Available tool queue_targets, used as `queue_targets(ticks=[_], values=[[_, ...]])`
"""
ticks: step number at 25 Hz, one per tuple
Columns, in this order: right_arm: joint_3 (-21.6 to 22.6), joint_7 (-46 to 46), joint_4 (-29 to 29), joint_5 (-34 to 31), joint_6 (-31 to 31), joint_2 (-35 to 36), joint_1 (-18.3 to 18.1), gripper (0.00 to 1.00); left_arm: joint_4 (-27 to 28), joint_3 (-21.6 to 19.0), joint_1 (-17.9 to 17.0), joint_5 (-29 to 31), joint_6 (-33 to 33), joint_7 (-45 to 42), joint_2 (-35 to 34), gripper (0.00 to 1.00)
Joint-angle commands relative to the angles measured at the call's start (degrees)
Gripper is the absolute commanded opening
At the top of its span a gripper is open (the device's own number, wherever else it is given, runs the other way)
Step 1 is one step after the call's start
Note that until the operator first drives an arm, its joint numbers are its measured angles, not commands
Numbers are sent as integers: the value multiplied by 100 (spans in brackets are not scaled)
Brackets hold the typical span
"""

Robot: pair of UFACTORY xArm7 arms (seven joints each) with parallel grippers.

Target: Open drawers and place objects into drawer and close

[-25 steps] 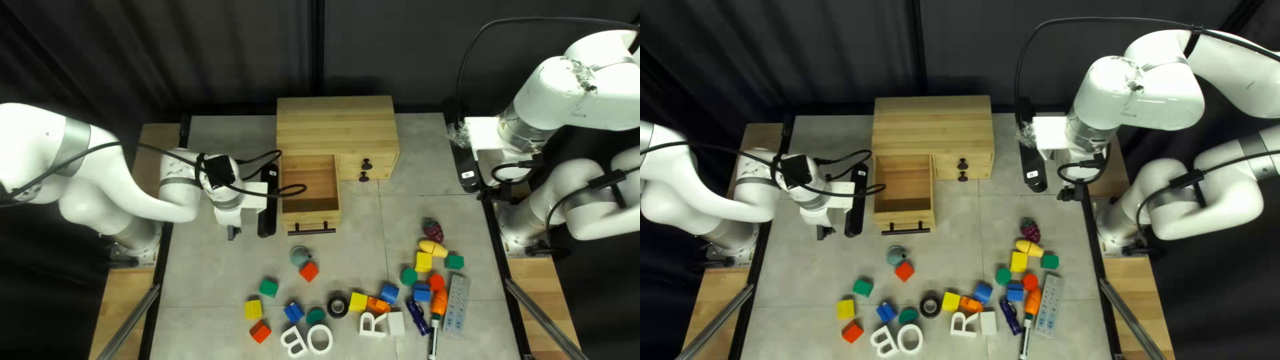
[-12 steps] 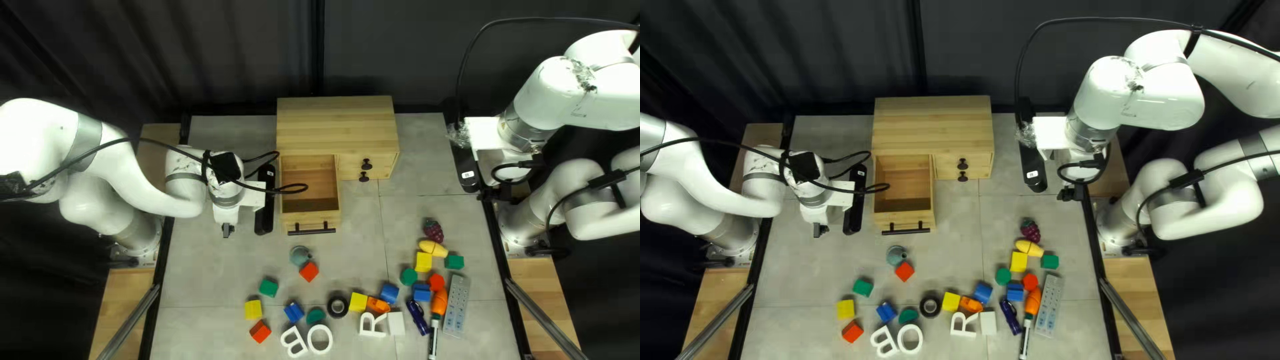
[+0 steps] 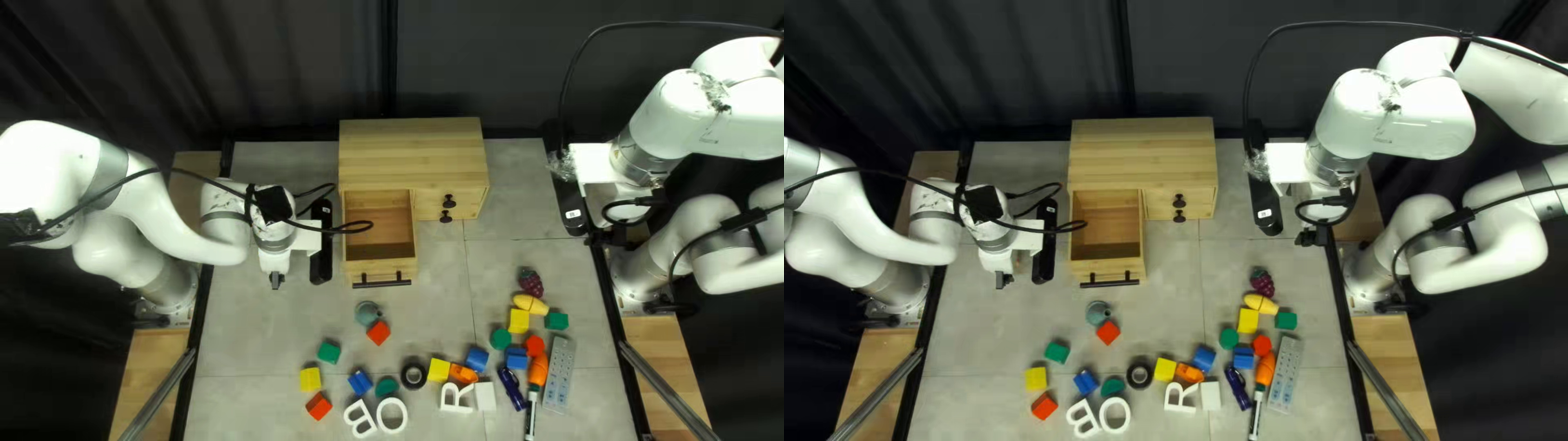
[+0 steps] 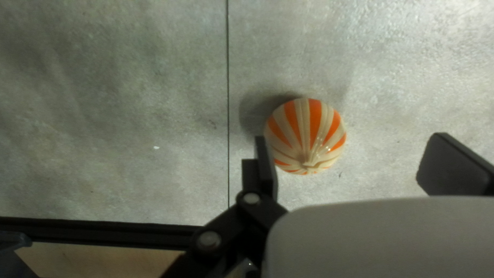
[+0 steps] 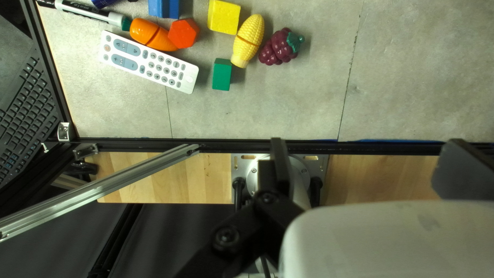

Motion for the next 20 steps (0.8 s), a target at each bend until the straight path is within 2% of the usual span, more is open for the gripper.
queue_targets(ticks=[1,20], values=[[0,0,0,0,0,0,0,100,-17,7,29,11,-25,-36,67,100],[0,0,0,0,0,0,0,100,-43,89,113,-54,-317,8,529,100]])
